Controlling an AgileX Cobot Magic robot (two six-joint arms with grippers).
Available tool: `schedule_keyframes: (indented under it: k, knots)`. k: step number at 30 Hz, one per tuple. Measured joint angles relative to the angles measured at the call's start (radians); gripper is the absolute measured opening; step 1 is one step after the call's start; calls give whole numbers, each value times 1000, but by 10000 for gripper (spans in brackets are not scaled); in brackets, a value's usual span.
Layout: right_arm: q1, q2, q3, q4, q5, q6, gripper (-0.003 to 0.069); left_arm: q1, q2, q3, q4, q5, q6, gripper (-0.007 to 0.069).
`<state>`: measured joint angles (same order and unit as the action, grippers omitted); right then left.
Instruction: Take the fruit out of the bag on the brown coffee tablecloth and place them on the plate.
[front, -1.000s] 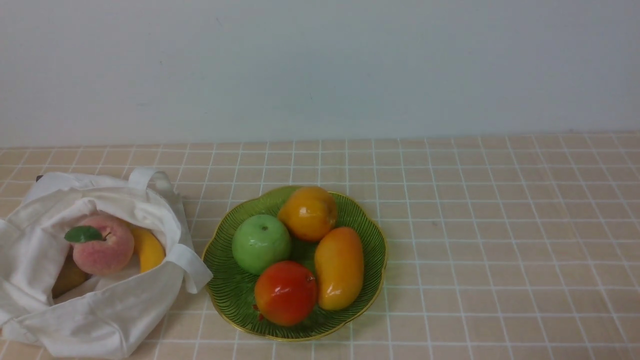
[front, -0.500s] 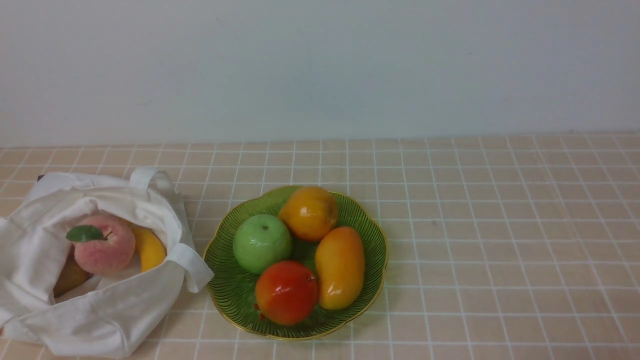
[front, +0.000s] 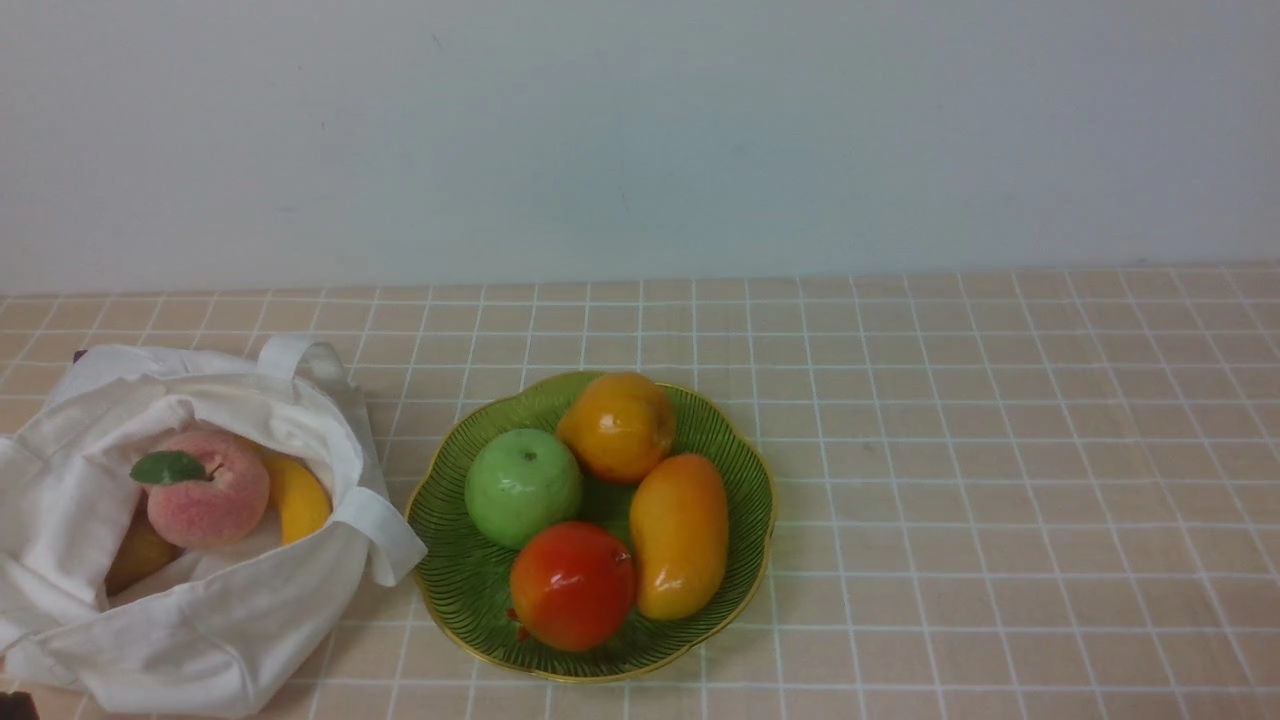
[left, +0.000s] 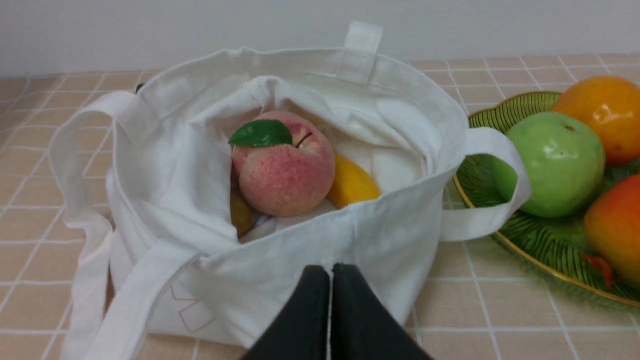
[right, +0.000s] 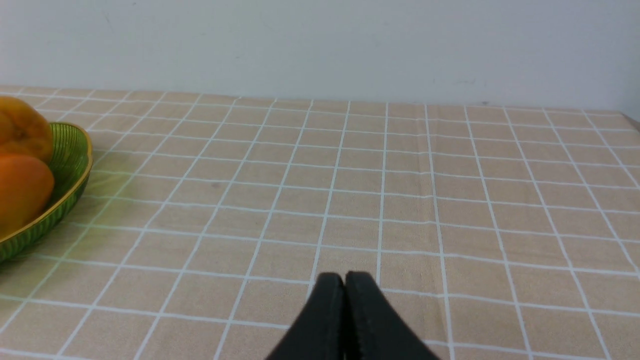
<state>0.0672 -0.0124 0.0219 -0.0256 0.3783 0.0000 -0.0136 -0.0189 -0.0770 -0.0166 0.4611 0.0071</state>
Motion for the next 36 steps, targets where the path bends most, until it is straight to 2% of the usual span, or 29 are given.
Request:
schedule_keyframes:
  k: [7, 36]
  knots:
    - [0, 0, 0, 0, 0, 0, -15, 0, 1, 101, -1, -72, -7, -8]
    - [0, 0, 0, 0, 0, 0, -15, 0, 1, 103, -2, -80, -15, -8]
